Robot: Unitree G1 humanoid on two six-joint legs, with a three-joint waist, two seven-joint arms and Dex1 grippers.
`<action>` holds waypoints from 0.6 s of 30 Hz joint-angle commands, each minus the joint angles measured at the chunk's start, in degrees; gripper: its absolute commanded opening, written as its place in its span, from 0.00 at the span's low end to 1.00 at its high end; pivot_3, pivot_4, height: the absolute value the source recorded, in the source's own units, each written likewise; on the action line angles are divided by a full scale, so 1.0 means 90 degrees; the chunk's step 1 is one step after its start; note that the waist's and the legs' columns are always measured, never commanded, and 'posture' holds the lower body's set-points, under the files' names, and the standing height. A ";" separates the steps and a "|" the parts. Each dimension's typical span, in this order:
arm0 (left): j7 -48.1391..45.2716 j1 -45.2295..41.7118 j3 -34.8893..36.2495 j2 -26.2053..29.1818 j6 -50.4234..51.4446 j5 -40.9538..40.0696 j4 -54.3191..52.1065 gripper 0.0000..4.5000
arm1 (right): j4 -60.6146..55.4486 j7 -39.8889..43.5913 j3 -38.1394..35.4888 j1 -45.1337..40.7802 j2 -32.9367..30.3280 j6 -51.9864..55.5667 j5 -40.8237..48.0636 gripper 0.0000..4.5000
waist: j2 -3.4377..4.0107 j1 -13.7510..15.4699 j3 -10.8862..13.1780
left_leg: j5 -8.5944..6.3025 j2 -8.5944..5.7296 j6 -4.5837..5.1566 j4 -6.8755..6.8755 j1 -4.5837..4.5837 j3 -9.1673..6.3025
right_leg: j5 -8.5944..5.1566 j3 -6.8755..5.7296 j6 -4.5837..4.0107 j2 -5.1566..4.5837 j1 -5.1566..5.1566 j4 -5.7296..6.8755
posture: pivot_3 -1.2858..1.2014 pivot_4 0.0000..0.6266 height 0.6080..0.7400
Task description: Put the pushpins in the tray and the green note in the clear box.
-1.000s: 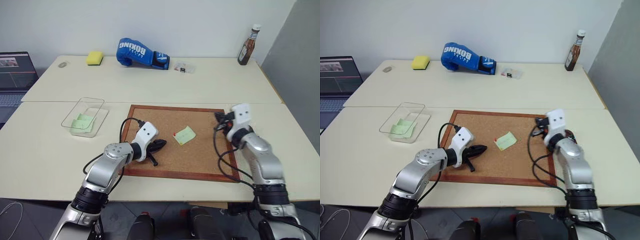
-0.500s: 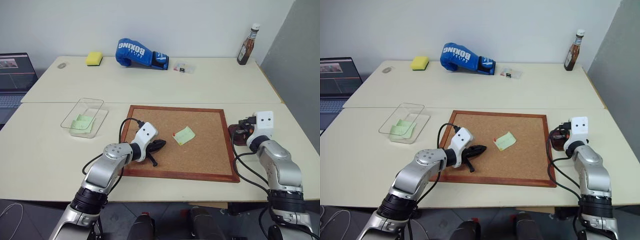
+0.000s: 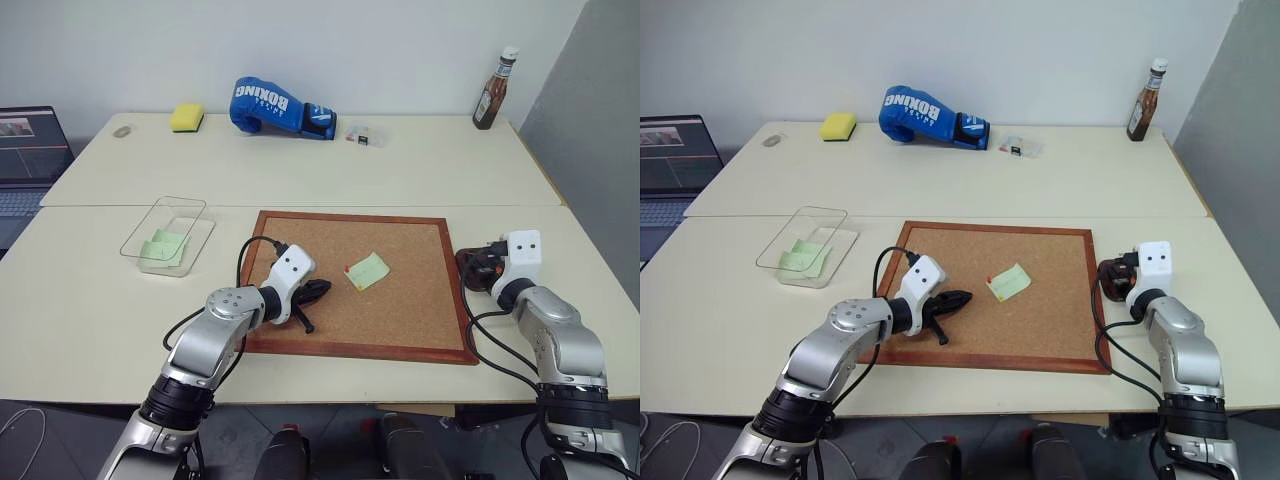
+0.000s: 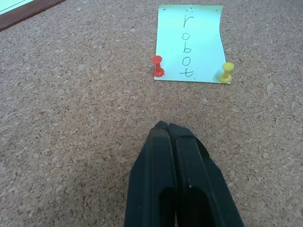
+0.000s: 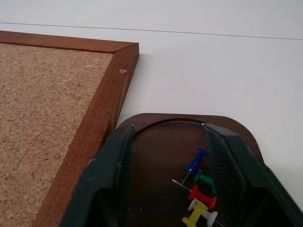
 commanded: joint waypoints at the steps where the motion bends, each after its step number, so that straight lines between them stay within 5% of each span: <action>1: -0.0073 0.0199 -0.0241 0.0068 0.0299 0.0102 0.0357 0.00 | -0.0215 0.0017 -0.0128 -0.0112 -0.0109 -0.0110 0.0088 0.76 | 0.0000 0.0000 0.0000 | 0.0000 0.0000 0.0000 0.0000 0.0000 0.0000 | 0.0000 0.0000 0.0000 0.0000 0.0000 0.0000 | 0.52 0.24 1.00; 6: -0.0083 0.0173 -0.0250 0.0053 0.0281 0.0099 0.0387 0.00 | -0.0319 0.0084 -0.0163 -0.0073 -0.0124 -0.0113 0.0176 0.98 | 0.0000 0.0000 0.0000 | 0.0000 0.0000 0.0000 0.0000 0.0000 0.0000 | 0.0000 0.0000 0.0000 0.0000 0.0000 0.0000 | 0.52 0.24 1.00; 18: -0.0084 0.0161 -0.0262 0.0035 0.0289 0.0093 0.0398 0.00 | -0.0800 0.0551 -0.0126 -0.0075 -0.0097 -0.0193 0.0821 0.98 | 0.0000 -0.0001 0.0000 | 0.0000 0.0000 0.0000 0.0000 0.0000 -0.0001 | 0.0000 0.0000 0.0000 0.0000 0.0001 0.0000 | 0.52 0.24 1.00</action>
